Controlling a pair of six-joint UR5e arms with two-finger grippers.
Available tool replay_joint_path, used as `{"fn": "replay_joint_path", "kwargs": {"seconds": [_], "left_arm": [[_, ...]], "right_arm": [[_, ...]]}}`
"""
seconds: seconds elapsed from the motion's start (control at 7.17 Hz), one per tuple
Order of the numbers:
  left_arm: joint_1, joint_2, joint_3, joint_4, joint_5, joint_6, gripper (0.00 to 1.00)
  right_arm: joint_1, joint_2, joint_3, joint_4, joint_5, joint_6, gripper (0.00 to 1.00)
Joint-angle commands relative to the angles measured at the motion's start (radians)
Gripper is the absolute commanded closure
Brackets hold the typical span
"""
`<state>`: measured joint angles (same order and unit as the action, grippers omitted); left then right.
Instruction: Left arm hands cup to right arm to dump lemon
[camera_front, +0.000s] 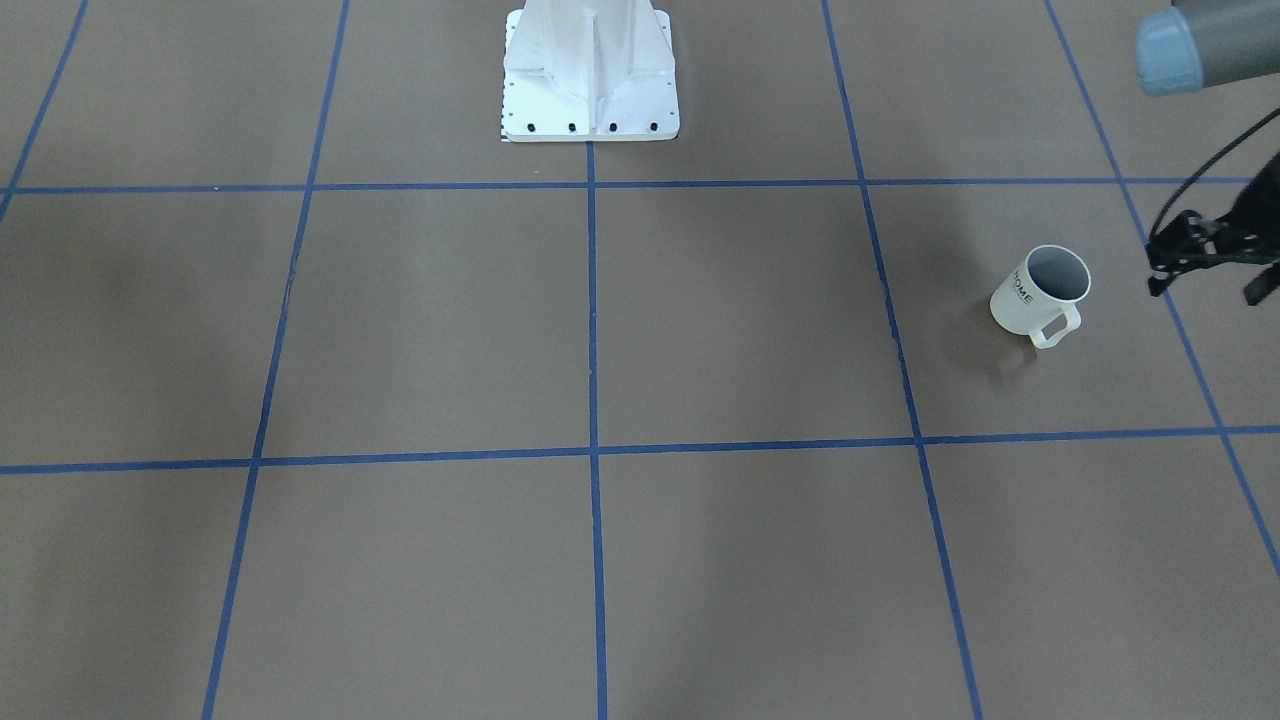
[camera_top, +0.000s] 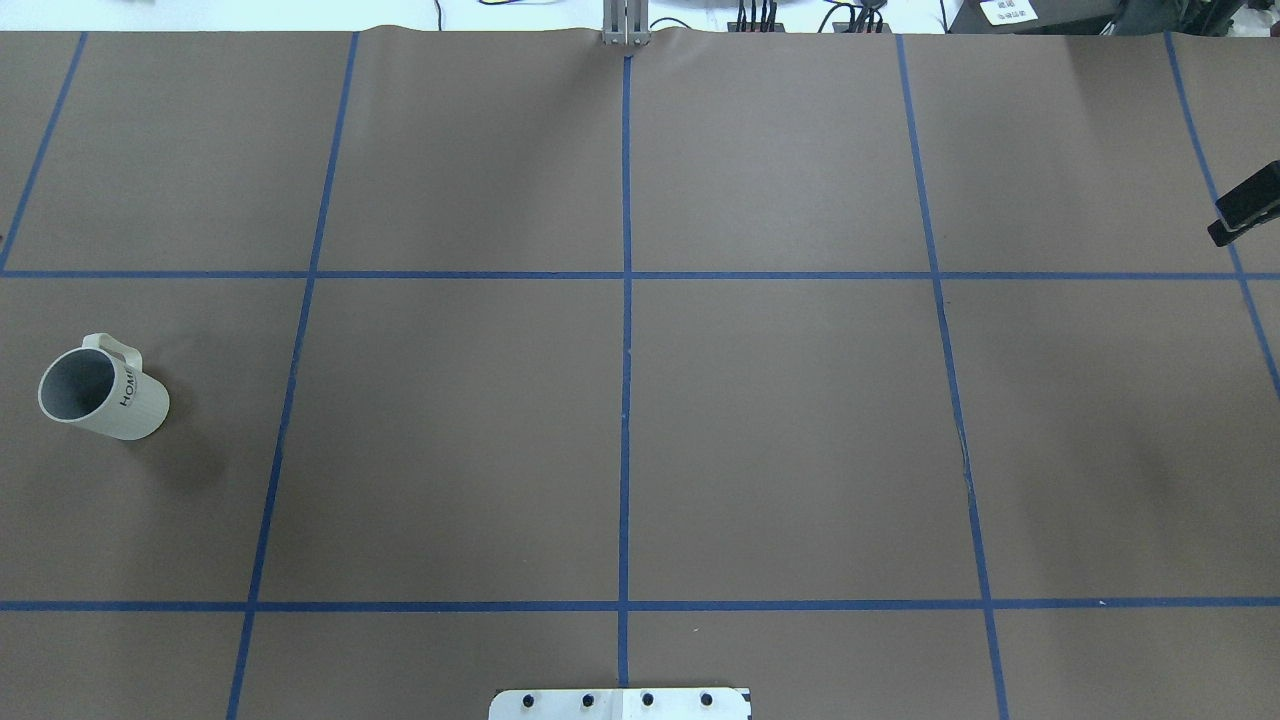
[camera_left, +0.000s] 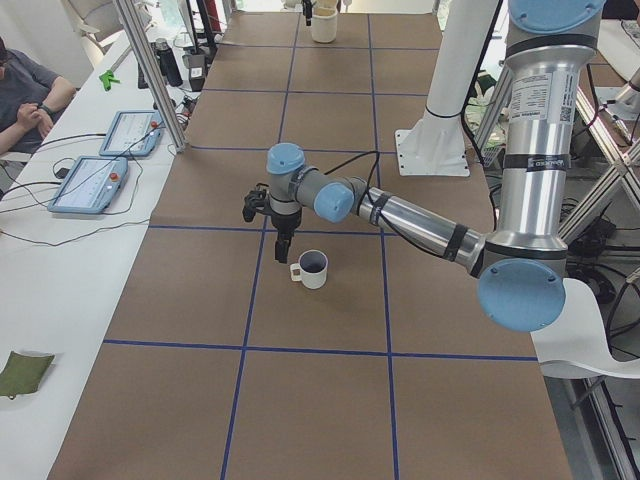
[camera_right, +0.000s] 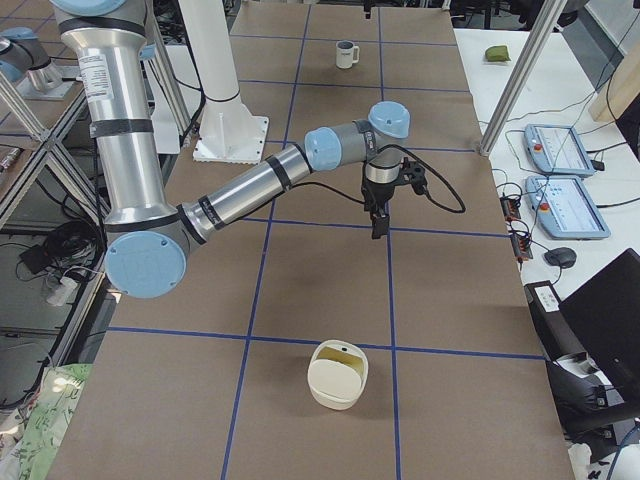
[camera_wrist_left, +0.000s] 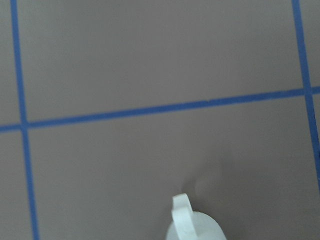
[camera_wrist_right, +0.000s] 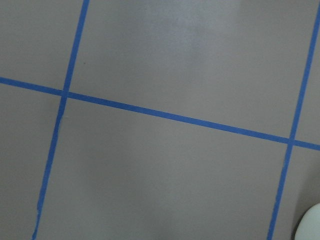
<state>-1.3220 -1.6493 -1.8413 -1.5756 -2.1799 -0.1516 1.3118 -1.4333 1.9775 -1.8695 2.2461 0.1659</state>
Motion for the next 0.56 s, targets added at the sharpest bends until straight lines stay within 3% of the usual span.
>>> {"fn": "replay_joint_path", "kwargs": {"seconds": [0.0, 0.42], "left_arm": [[-0.134, 0.0, 0.123, -0.007, -0.05, 0.173, 0.0], [-0.152, 0.036, 0.235, -0.108, -0.046, 0.159, 0.0]], "right_arm": [[0.076, -0.045, -0.009, 0.027, 0.001, -0.045, 0.0], [0.17, -0.134, -0.064, 0.152, 0.042, -0.043, 0.0]]}}
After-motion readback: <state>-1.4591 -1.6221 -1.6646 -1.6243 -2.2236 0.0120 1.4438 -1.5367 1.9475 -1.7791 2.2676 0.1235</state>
